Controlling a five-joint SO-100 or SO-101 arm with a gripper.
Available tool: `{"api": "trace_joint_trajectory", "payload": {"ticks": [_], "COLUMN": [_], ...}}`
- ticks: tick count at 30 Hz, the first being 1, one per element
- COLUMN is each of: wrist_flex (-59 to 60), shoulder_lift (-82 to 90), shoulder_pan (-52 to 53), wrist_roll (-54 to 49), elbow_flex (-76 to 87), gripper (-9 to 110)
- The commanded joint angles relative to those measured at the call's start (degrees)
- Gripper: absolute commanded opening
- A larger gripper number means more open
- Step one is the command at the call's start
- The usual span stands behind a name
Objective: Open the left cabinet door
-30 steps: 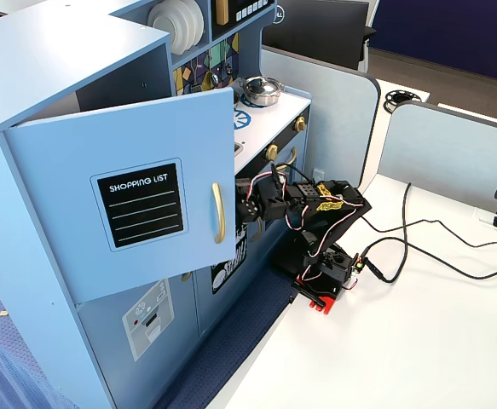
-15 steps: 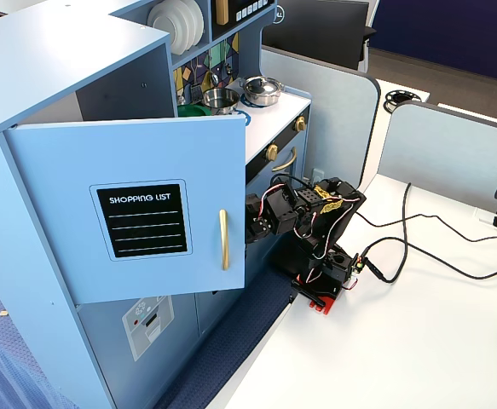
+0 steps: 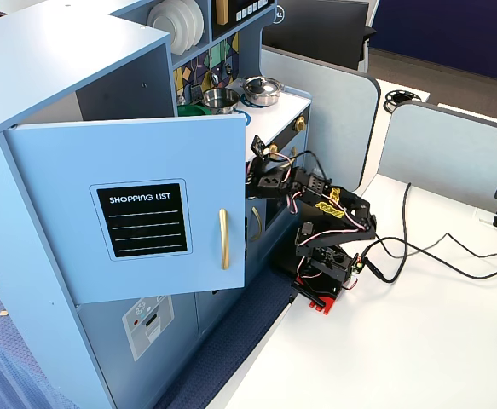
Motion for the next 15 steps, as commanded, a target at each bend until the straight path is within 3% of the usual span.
{"api": "trace_joint_trajectory", "payload": {"ticks": [1,9,15], "wrist_flex": [21.1,40.9,44.8], "shoulder_lift": [4.5,14.2,22.8], "shoulder_pan": [11.7,20.1,22.1], "wrist_roll": [2.7,8.0,11.7], "elbow_flex": [2.7,21.0,32.7], "gripper": [4,5,5]}}
